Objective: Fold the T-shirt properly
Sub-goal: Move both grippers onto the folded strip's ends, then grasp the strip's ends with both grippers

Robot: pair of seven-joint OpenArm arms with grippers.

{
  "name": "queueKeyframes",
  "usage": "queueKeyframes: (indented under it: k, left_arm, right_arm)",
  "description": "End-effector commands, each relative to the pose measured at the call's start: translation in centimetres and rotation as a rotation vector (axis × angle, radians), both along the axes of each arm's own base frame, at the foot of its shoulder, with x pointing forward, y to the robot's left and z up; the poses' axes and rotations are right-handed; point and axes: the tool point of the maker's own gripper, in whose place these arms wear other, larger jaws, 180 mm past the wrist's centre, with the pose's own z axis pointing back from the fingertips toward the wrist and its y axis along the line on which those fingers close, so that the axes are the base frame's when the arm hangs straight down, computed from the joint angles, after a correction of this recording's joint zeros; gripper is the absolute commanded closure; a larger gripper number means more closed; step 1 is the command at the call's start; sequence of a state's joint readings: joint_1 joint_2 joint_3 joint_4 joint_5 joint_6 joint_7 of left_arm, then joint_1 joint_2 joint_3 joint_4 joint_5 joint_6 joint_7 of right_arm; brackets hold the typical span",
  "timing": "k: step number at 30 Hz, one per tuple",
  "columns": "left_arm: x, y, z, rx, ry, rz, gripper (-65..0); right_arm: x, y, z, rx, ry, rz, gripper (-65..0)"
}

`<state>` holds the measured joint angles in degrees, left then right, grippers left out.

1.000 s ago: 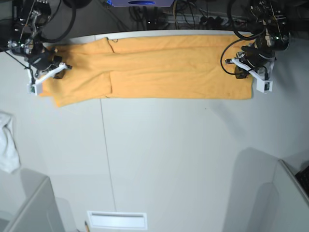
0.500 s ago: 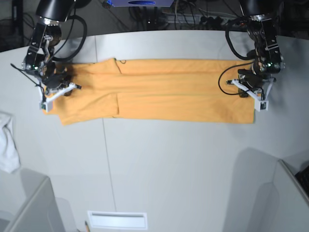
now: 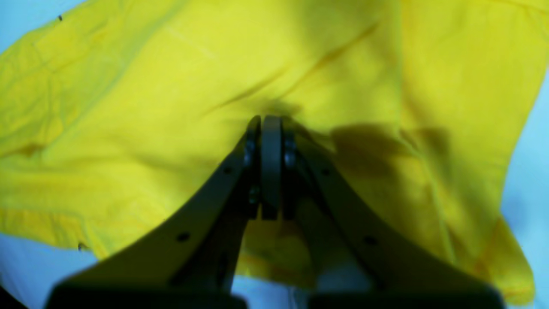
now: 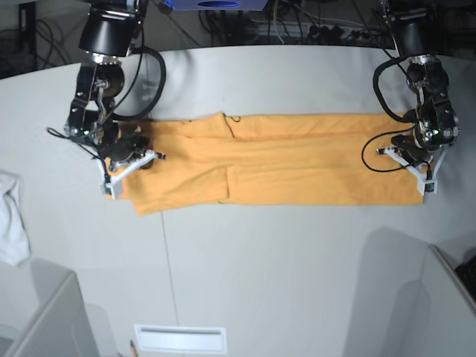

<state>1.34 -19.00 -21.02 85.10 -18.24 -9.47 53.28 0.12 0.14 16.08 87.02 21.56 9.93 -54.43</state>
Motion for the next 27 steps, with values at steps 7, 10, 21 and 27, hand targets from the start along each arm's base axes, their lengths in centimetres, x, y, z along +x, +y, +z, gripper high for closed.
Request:
queueKeyframes:
  k: [7,10,21,27]
  left_arm:
    - [0.6,2.9,9.4,0.058,-0.227,-0.014,0.0]
    - [-2.4,6.3,10.6,0.053,-0.269,0.037,0.0]
    - [-6.8,11.4,8.4,0.016,-0.222,0.207,-46.1]
    - [-5.8,10.4,5.2,-0.069,-0.196,0.118,-57.6]
  right_arm:
    - [1.6,0.2,9.4,-0.022,-0.304,0.02,0.0]
    - [0.8,0.9,11.6,0.024,-0.367,0.035,0.0]
    - [0.4,1.5,11.3,0.053,-0.357,0.041,0.0]
    - [0.2,1.5,11.0,0.053,-0.346,0.042,0.0]
